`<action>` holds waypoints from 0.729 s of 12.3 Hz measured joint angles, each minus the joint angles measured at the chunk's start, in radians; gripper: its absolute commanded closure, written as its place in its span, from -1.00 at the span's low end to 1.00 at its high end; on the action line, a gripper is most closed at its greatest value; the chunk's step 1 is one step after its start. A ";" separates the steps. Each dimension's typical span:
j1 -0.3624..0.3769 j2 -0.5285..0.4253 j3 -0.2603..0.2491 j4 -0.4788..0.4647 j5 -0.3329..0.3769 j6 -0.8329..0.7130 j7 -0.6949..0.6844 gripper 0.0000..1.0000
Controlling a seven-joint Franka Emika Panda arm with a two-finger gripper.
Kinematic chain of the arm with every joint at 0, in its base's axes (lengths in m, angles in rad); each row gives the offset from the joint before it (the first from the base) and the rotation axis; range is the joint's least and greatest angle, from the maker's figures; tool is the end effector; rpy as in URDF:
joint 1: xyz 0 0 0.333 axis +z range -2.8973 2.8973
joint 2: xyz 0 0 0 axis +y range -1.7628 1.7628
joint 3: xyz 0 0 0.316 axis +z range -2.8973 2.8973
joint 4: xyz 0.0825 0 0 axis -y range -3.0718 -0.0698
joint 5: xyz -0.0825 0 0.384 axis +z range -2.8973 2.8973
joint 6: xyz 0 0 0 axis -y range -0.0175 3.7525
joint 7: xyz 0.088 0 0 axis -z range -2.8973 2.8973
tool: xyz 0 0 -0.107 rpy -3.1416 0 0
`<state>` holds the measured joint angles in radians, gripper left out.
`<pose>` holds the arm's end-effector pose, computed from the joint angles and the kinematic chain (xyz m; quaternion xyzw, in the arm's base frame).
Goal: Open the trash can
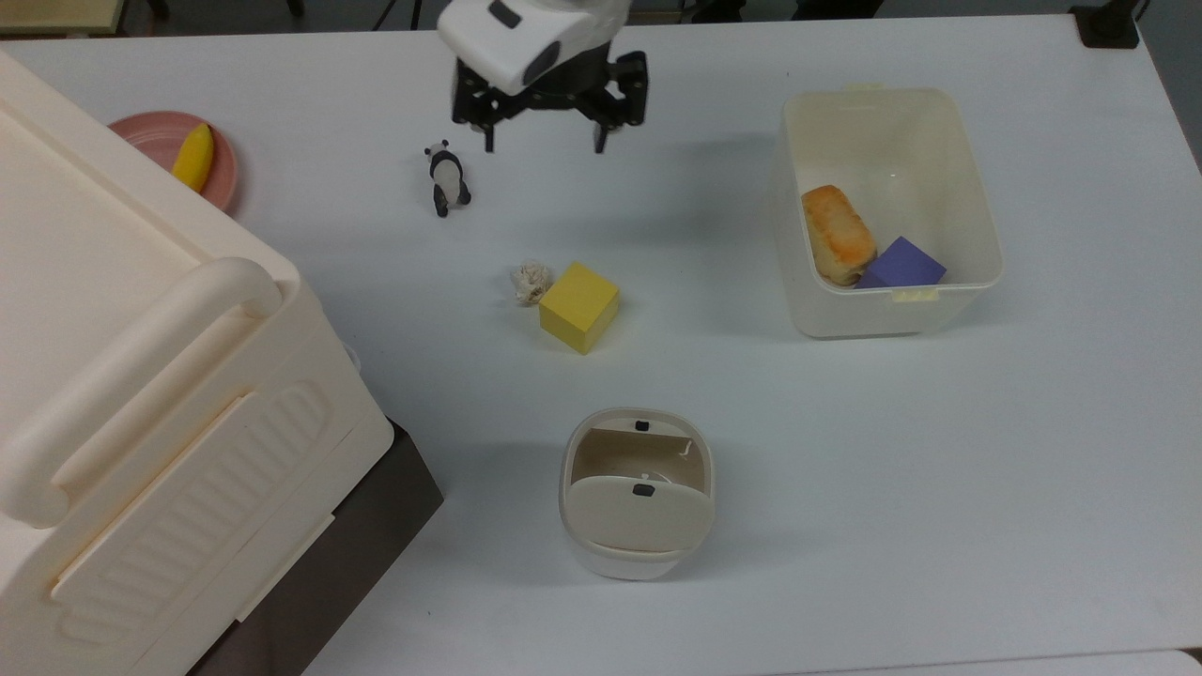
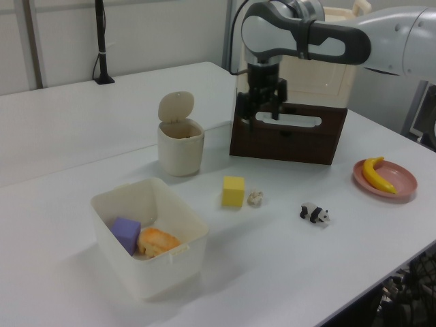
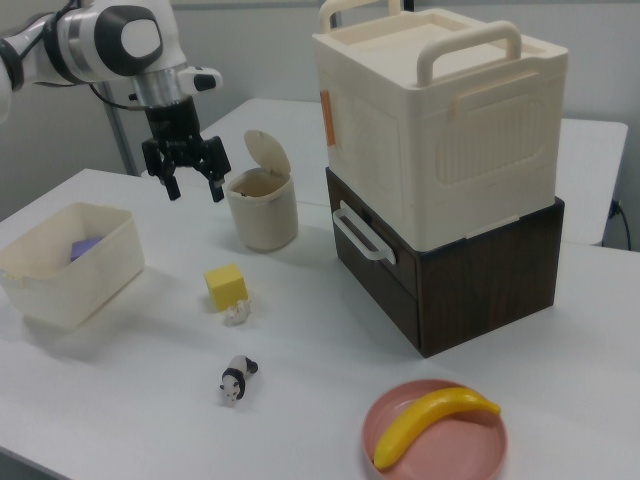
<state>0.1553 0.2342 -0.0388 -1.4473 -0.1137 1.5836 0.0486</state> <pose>0.6184 0.0629 0.5466 0.9962 0.0376 -0.0435 0.0650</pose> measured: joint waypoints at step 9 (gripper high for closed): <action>-0.079 -0.042 -0.001 0.003 0.058 -0.088 -0.029 -1.00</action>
<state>0.0761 0.1919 -0.0395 -1.4443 -0.0562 1.4955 0.0201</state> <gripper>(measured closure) 0.000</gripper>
